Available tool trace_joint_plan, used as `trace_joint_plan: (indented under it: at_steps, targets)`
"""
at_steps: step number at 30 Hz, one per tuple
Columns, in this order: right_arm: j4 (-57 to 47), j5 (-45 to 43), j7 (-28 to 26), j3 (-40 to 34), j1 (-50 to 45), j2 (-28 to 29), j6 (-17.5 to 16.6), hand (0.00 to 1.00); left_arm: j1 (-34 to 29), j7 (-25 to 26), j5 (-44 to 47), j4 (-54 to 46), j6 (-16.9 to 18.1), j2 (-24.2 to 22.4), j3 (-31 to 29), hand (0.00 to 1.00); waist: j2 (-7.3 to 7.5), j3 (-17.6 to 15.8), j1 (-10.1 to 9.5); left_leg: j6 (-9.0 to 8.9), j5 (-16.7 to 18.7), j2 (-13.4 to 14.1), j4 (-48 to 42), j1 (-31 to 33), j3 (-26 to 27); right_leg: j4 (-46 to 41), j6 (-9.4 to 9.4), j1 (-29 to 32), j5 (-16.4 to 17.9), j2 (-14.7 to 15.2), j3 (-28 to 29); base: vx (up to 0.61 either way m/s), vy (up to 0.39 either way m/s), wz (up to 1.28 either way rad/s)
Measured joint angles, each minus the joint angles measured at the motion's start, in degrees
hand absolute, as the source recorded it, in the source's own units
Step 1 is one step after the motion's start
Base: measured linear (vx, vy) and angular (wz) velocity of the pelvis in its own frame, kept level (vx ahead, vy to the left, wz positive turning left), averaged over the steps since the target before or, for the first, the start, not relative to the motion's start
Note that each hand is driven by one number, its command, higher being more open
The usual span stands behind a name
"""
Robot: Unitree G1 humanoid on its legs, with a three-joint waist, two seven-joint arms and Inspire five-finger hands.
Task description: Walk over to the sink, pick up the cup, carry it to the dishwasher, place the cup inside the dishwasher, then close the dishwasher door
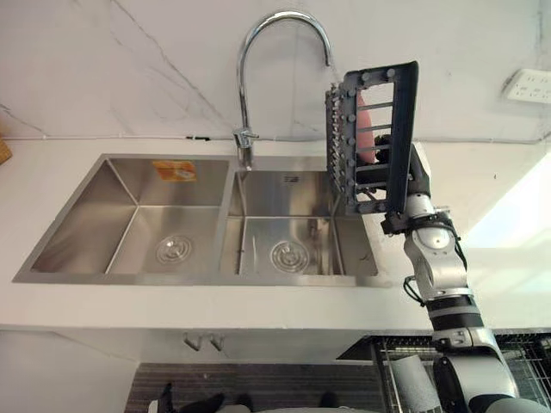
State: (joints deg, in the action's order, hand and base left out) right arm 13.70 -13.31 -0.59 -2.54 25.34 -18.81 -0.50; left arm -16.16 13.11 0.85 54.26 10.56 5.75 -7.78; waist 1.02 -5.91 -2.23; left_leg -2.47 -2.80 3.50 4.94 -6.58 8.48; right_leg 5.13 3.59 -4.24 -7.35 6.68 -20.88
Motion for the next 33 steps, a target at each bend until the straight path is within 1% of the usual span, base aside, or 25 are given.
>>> trace_joint_plan:
  at_steps: [3, 6, 8, 11, 15, 18, 22, 24, 27, 29, 33]
  targets:
    - [-1.5, -1.5, -0.5, 0.1, -1.0, 0.6, 0.3, 0.00, 0.2, 0.2, 0.0, -0.1, 0.3, 0.0, -0.4, 1.00, 0.25, 0.1, 0.12, -0.09, 0.2, 0.1, 0.0, -0.2, 0.1, -0.1, 0.06, -0.1, 0.0, -0.1, 0.1, 0.05, 0.003, -0.05]
    - [-6.3, -3.5, -3.0, 2.3, -4.2, 3.3, 1.1, 0.00, 0.3, 0.6, 0.2, -0.1, 1.2, -0.1, -0.8, 1.00, 0.62, 0.1, 0.25, -0.14, 0.5, 0.3, 0.0, -0.4, 0.5, 0.1, 0.10, -0.1, 0.1, -0.2, 0.4, 0.00, -0.001, -0.07]
    - [-8.4, -3.4, -6.0, 7.9, -6.4, 3.7, 3.2, 0.00, 0.4, 0.8, 0.3, 0.0, 1.2, 0.0, -0.9, 1.00, 0.82, 0.0, 0.16, -0.13, 0.6, 0.6, -0.1, -0.5, 0.9, 0.1, 0.05, 0.0, 0.1, -0.5, 1.1, -0.02, -0.013, -0.09]
    - [-10.2, -3.3, -9.5, 14.6, -7.8, 4.6, 5.2, 0.00, 0.7, 0.8, 0.4, 0.0, 1.2, 0.0, -0.9, 1.00, 0.94, 0.0, -0.39, -0.24, 0.7, 1.1, -0.1, -0.4, 1.1, 0.1, -0.10, 0.1, 0.2, -1.0, 1.3, -0.02, -0.024, -0.04]
    - [-14.9, -3.3, -10.7, 18.4, -8.2, 6.0, 5.5, 0.00, 1.1, 1.0, 1.7, 0.2, 1.2, -0.1, -1.0, 1.00, 1.25, -0.1, -1.77, -0.68, 0.6, 1.6, -0.1, -0.3, 0.9, 0.1, -0.42, 0.2, 0.4, -1.6, 1.2, -0.01, -0.014, 0.01]
    - [-19.4, -3.4, -9.8, 18.4, -8.2, 7.0, 5.4, 0.00, 1.0, 1.7, 2.5, 0.6, 1.2, -0.1, -1.0, 1.00, 1.28, -0.1, -1.75, -0.75, 0.6, 1.7, -0.1, -0.1, 0.8, 0.1, -0.51, 0.3, 0.4, -1.6, 1.0, 0.00, -0.004, 0.01]
    - [-21.5, -3.6, -5.4, 17.0, -8.2, 8.0, 4.5, 0.00, 1.0, 2.0, 2.5, 1.3, 1.2, 0.1, -0.9, 1.00, 1.48, 0.0, -1.55, -0.78, 0.6, 1.6, -0.1, -0.1, 1.0, 0.1, -0.51, 0.5, 0.4, -1.6, 1.3, 0.01, 0.004, -0.02]
    - [-21.4, -4.7, -3.2, 15.2, -10.7, 7.9, 4.1, 0.00, 1.1, 2.0, 2.6, 1.4, 1.2, 0.2, -0.9, 1.00, 1.63, 0.0, -1.58, -0.71, 0.7, 1.6, -0.1, -0.1, 1.4, 0.1, -0.48, 0.5, 0.5, -1.6, 1.4, 0.01, 0.011, -0.03]
    - [-20.7, -4.7, -1.2, 13.5, -14.8, 7.7, 4.1, 0.00, 1.0, 2.0, 2.6, 1.6, 1.2, 0.3, -0.8, 1.00, 1.64, 0.0, -1.40, -0.66, 0.8, 1.5, -0.1, -0.3, 1.8, 0.1, -0.40, 0.5, 0.5, -1.5, 1.7, 0.01, 0.013, -0.06]
    - [-19.3, -4.7, 0.5, 10.9, -18.1, 7.6, 4.1, 0.00, 0.9, 2.0, 2.6, 1.7, 1.4, 0.3, -0.8, 1.00, 1.66, -0.2, -0.83, -0.66, 0.9, 1.4, -0.1, -0.5, 2.1, 0.1, -0.34, 0.5, 0.6, -1.5, 2.0, 0.01, 0.009, -0.07]
    - [-19.0, -4.5, 3.1, 6.0, -20.6, 7.0, 4.1, 0.00, 0.7, 2.0, 2.6, 1.7, 1.6, 0.4, -0.8, 1.00, 1.53, -0.8, 0.29, -0.68, 1.1, 1.4, -0.1, -0.6, 2.7, 0.1, -0.34, 0.8, 0.6, -1.5, 2.5, 0.00, 0.003, -0.09]
